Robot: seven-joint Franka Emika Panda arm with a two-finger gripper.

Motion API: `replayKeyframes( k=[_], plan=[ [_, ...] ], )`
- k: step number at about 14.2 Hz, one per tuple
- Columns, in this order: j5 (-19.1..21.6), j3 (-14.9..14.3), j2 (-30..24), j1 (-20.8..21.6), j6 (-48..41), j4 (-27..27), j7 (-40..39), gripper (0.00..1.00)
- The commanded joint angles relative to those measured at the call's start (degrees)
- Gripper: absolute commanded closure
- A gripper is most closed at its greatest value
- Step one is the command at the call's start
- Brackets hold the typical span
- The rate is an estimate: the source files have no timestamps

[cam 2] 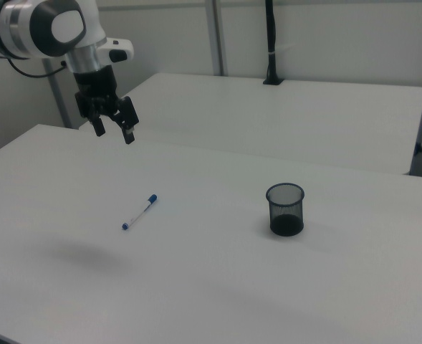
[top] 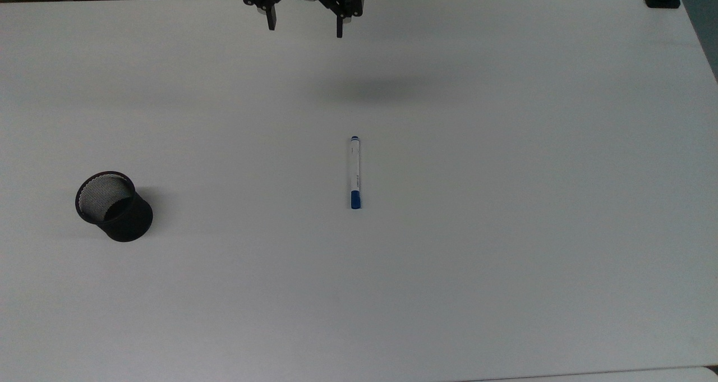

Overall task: Insert the marker
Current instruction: 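Move the gripper down over the white marker with blue cap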

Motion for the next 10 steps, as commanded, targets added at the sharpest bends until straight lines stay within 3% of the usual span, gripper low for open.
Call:
replayKeyframes(
  k=[1,7,10],
  plan=[
    [0.23,-0.38,-0.06,0.61,-0.38,-1.35,1.02,0.00],
    [0.23,-0.38,0.12,0.52,-0.29,-1.36,0.67,0.00],
    [0.23,-0.30,2.05,0.52,1.45,-1.18,-3.97,0.00]
  ],
)
